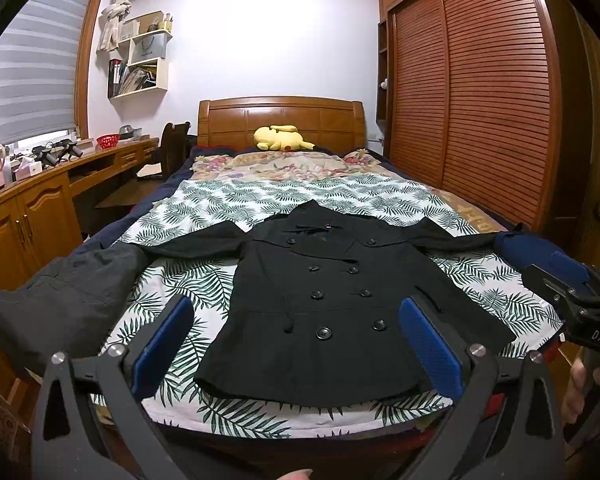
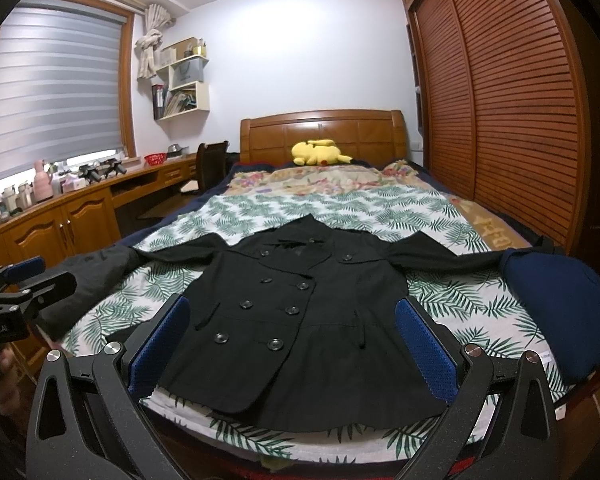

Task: Fold large clothes

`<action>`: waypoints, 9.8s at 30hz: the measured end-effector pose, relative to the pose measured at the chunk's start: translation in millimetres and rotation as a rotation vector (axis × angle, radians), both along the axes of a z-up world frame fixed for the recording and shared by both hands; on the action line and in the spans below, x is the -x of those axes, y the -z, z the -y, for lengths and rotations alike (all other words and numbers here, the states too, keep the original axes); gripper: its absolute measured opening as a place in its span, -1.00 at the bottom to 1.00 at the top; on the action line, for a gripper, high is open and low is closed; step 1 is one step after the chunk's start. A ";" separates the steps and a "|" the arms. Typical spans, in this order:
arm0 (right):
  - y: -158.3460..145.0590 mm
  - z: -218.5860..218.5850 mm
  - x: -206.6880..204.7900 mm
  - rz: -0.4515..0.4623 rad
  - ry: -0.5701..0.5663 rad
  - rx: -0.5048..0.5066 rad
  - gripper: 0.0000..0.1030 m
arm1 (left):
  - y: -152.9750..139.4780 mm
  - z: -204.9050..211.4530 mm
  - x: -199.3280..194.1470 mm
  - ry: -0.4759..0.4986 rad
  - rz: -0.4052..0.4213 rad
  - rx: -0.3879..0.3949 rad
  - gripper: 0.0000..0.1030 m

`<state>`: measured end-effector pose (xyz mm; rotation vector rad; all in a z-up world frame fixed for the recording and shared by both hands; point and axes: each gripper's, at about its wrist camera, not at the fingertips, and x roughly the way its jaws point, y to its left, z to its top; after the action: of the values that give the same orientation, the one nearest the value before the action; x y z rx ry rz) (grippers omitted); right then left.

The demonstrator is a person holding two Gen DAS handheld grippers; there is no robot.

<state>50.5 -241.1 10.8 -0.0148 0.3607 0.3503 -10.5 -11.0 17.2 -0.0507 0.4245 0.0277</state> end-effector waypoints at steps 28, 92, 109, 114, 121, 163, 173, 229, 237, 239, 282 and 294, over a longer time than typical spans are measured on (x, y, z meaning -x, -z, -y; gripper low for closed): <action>22.4 -3.0 -18.0 -0.041 -0.040 0.044 1.00 | 42.7 -21.2 -34.4 -0.028 -0.094 0.010 1.00; 131.3 -72.5 -264.9 -0.260 -0.162 0.228 1.00 | 158.7 -270.8 -363.1 -0.287 -0.455 0.192 0.18; 123.4 -67.0 -262.8 -0.251 -0.177 0.196 1.00 | 113.3 -231.4 -378.3 -0.246 -0.396 0.066 -1.00; 112.7 -54.1 -260.2 -0.233 -0.166 0.165 1.00 | 67.6 -175.5 -371.7 -0.148 -0.342 0.010 -1.00; 96.8 -25.5 -255.4 -0.209 -0.131 0.112 1.00 | 38.0 -89.1 -366.5 -0.003 -0.321 -0.086 -1.00; 104.8 -82.0 -239.6 -0.188 -0.319 0.149 1.00 | 142.3 -193.4 -335.5 -0.139 -0.518 -0.003 -0.20; 125.2 -109.9 -233.2 -0.221 -0.388 0.214 1.00 | 164.5 -235.2 -362.0 -0.191 -0.550 0.034 -0.15; 87.0 -6.2 -239.2 -0.169 -0.194 0.126 1.00 | -2.6 19.9 -356.5 0.247 -0.224 -0.133 -0.90; 76.8 36.7 -230.9 -0.152 -0.114 0.094 1.00 | -10.8 72.5 -334.2 0.361 -0.241 -0.134 -0.79; 77.1 42.9 -232.2 -0.155 -0.100 0.089 1.00 | -10.2 82.2 -323.9 0.404 -0.253 -0.132 -0.72; 153.7 51.9 -266.8 -0.378 -0.008 0.176 1.00 | 102.8 35.6 -302.5 0.294 -0.183 -0.032 -0.19; 163.7 63.9 -272.2 -0.424 0.020 0.112 1.00 | 118.5 41.3 -290.4 0.311 -0.157 -0.065 -0.19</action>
<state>322.7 -305.0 -152.8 -0.0467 0.7996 0.3114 279.9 -52.2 -101.3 0.0823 0.5843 -0.2618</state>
